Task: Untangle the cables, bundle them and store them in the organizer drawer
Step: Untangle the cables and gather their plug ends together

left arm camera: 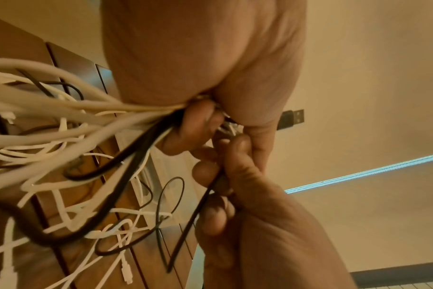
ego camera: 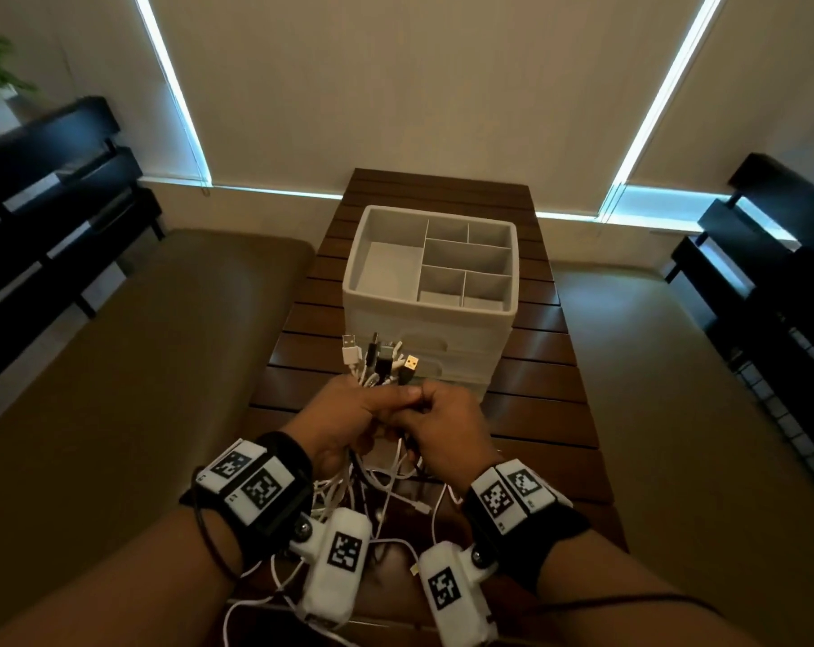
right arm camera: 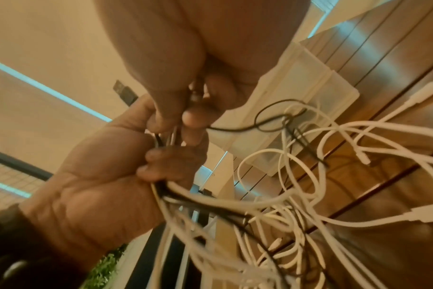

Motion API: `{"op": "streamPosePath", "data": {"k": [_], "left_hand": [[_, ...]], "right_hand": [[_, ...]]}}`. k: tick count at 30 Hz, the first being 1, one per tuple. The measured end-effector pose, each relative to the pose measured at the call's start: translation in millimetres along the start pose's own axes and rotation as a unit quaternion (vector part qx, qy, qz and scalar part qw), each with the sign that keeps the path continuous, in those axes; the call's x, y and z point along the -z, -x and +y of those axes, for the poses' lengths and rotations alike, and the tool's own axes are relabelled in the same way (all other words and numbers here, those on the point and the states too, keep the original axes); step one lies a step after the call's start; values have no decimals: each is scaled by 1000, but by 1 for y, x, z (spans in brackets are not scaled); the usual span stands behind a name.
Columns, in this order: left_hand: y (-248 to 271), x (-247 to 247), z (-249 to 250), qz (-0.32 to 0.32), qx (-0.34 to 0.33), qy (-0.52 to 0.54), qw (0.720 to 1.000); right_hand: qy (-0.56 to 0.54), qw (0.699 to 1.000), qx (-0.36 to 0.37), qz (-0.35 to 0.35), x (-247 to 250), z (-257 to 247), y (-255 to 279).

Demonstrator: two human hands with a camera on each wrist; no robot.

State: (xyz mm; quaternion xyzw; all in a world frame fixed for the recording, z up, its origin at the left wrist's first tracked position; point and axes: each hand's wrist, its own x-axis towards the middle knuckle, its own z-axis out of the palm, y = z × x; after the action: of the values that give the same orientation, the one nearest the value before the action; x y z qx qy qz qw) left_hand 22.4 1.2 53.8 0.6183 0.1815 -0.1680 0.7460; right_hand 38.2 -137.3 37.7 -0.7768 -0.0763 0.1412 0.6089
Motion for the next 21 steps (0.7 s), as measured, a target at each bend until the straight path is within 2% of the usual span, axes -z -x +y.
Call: {"op": "streamPosePath", "data": {"k": [3, 6, 11, 13, 16, 19, 21], "left_hand": [[-1, -2, 1, 15, -20, 11, 1000], [-3, 2, 6, 28, -37, 17, 999], [-1, -4, 10, 32, -55, -11, 998], [-3, -6, 10, 57, -54, -13, 997], [-7, -3, 15, 90, -70, 18, 993], [-4, 2, 25, 88, -85, 48, 991], [0, 10, 34, 96, -93, 21, 991]], "right_hand": [[0, 1000, -2, 17, -1, 1, -3], [13, 999, -13, -44, 0, 6, 0], [41, 997, 40, -43, -3, 4, 1], [41, 997, 46, -51, -5, 3, -1], [71, 991, 58, -96, -1, 6, -3], [121, 978, 48, -165, 11, 12, -5], [132, 972, 35, -189, 20, 19, -9]]}}
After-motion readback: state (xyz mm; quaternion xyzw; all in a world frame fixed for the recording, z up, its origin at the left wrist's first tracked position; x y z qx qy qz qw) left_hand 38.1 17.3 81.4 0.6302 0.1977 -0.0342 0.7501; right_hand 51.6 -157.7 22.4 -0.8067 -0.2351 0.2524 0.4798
